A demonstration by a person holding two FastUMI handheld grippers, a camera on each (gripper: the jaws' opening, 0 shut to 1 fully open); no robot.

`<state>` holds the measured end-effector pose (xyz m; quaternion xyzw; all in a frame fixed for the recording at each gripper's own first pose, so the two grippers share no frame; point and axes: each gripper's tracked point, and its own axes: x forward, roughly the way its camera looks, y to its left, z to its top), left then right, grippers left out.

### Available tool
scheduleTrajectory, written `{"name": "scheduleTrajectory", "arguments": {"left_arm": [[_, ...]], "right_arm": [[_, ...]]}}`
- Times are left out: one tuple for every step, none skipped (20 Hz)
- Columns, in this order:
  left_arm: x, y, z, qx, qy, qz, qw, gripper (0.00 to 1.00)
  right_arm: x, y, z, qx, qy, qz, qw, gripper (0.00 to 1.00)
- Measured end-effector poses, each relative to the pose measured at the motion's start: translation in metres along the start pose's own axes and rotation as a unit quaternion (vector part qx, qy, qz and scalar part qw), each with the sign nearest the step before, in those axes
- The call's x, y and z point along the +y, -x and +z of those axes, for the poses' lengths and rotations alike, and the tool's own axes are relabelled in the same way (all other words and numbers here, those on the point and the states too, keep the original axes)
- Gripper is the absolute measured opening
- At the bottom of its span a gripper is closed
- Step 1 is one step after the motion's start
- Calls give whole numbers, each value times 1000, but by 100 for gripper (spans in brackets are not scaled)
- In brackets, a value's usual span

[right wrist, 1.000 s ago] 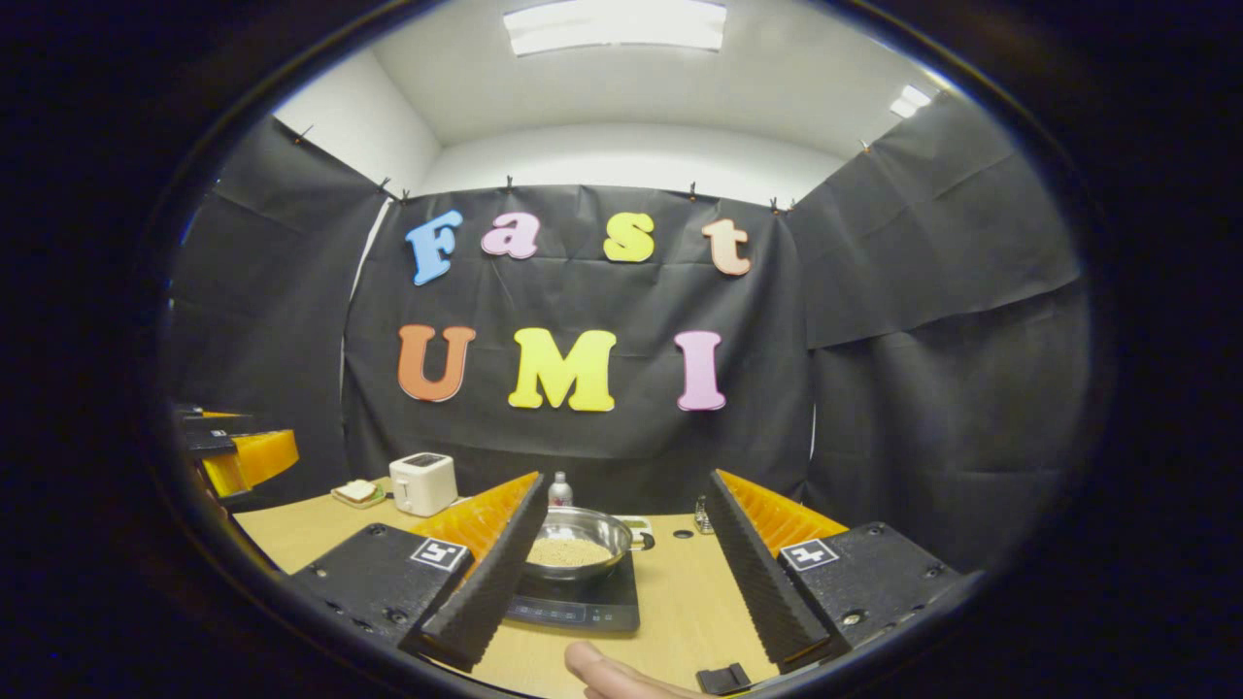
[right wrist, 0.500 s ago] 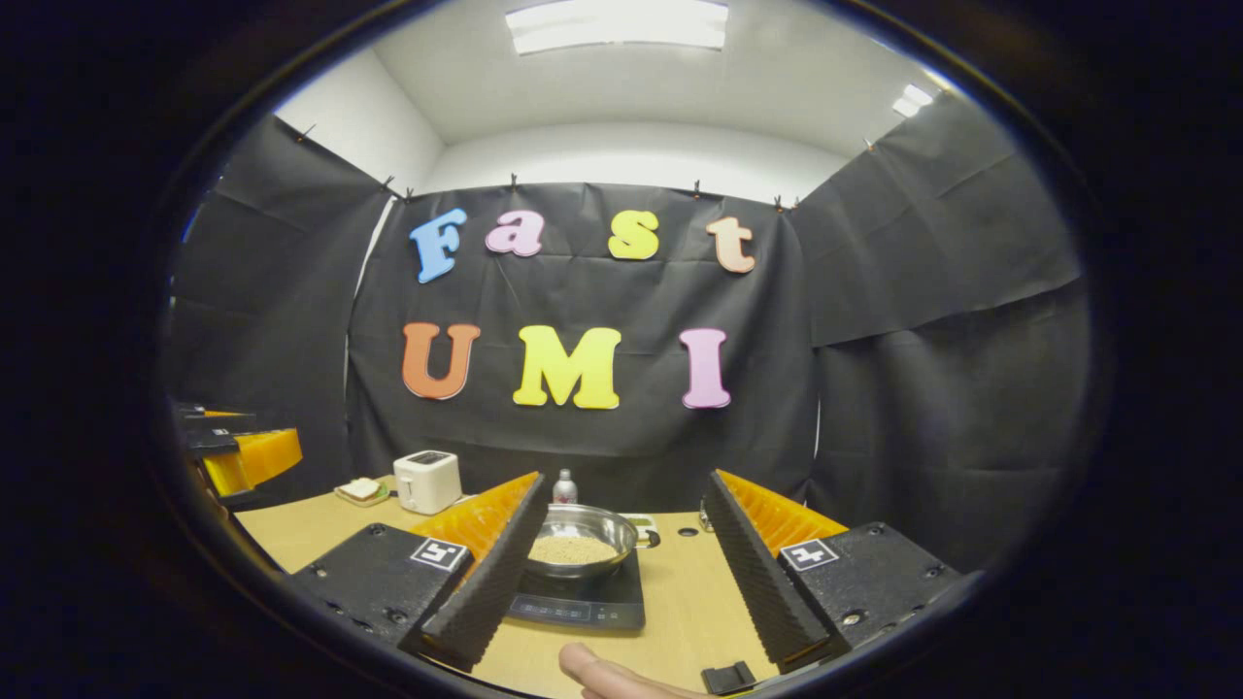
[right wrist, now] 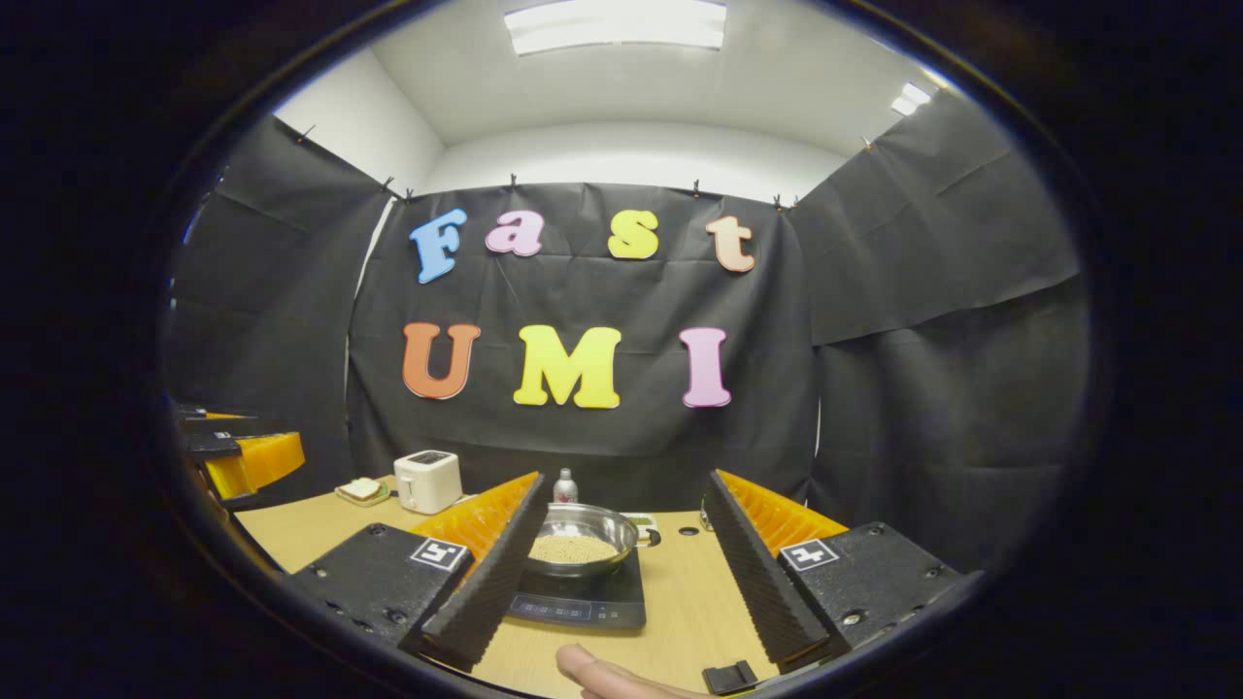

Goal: First push the handle of the pot to place it horizontally, then grasp the pot with both hands and set it on the induction cooktop.

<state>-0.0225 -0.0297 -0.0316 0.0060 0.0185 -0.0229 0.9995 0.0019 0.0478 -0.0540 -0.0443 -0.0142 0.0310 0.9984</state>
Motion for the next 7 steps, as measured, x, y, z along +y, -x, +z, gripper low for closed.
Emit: {"name": "scheduleTrajectory", "arguments": {"left_arm": [[-1,-1,1,-1,-1,-1,1000,95],[0,-2,1,-1,-2,0,1000,95],[0,-1,1,-2,-3,0,1000,95],[0,1,1,-3,-3,-1,1000,95],[0,0,1,-4,-3,0,1000,95],[0,1,1,-4,-2,0,1000,95],[1,0,0,-3,-1,0,1000,95]], "right_arm": [[-1,0,0,0,0,-1,1000,100],[-1,1,0,0,0,-1,1000,100],[-1,1,0,-1,-1,0,1000,100],[-1,1,0,0,-2,0,1000,100],[-1,1,-1,0,-2,0,1000,100],[0,2,-1,0,-2,0,1000,100],[0,1,-1,0,-3,1,1000,100]]}}
